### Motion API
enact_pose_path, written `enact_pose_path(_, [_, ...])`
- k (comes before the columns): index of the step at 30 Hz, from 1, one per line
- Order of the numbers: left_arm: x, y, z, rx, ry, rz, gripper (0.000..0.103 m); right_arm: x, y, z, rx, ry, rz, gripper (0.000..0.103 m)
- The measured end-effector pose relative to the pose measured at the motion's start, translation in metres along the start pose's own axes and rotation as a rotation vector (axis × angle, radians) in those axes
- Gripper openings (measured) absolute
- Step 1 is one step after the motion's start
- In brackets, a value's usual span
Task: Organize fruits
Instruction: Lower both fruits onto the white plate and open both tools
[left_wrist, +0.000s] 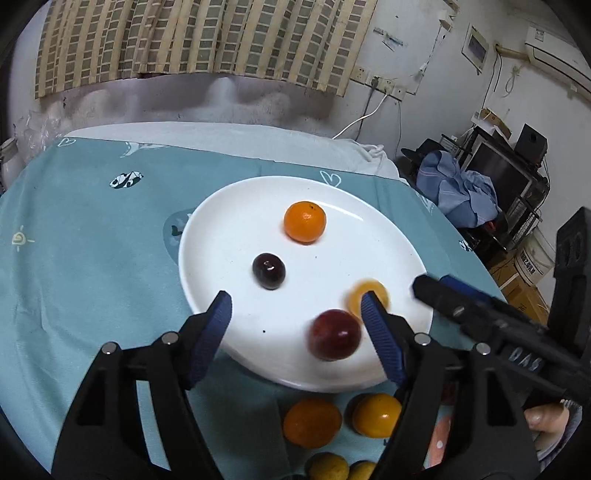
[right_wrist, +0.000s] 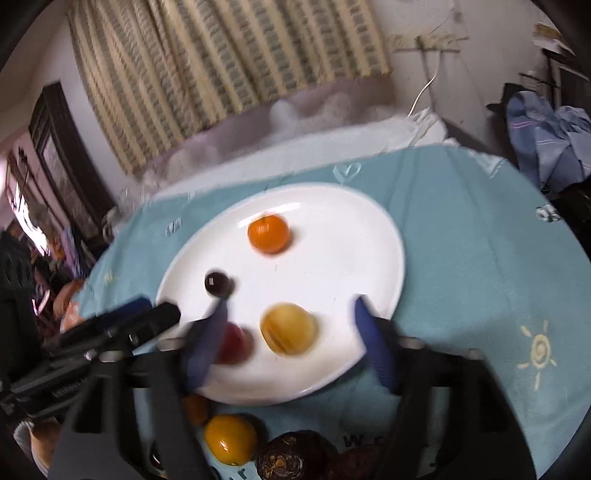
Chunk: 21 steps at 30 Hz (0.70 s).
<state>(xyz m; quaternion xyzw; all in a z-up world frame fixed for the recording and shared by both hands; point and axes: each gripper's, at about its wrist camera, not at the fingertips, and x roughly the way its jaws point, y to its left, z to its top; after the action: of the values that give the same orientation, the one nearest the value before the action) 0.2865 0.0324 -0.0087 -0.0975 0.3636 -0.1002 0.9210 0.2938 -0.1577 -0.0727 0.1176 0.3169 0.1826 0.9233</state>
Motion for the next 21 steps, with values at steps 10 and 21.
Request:
enact_pose_path(10, [-0.055, 0.014, -0.033, 0.012, -0.046, 0.071, 0.083, -0.059, -0.012, -0.026, 0.063, -0.032, 0.014, 0.073])
enact_pose_path(21, [-0.116, 0.005, -0.138, 0.144, 0.010, 0.048, 0.086, -0.096, -0.016, -0.089, 0.024, 0.006, -0.042, 0.073])
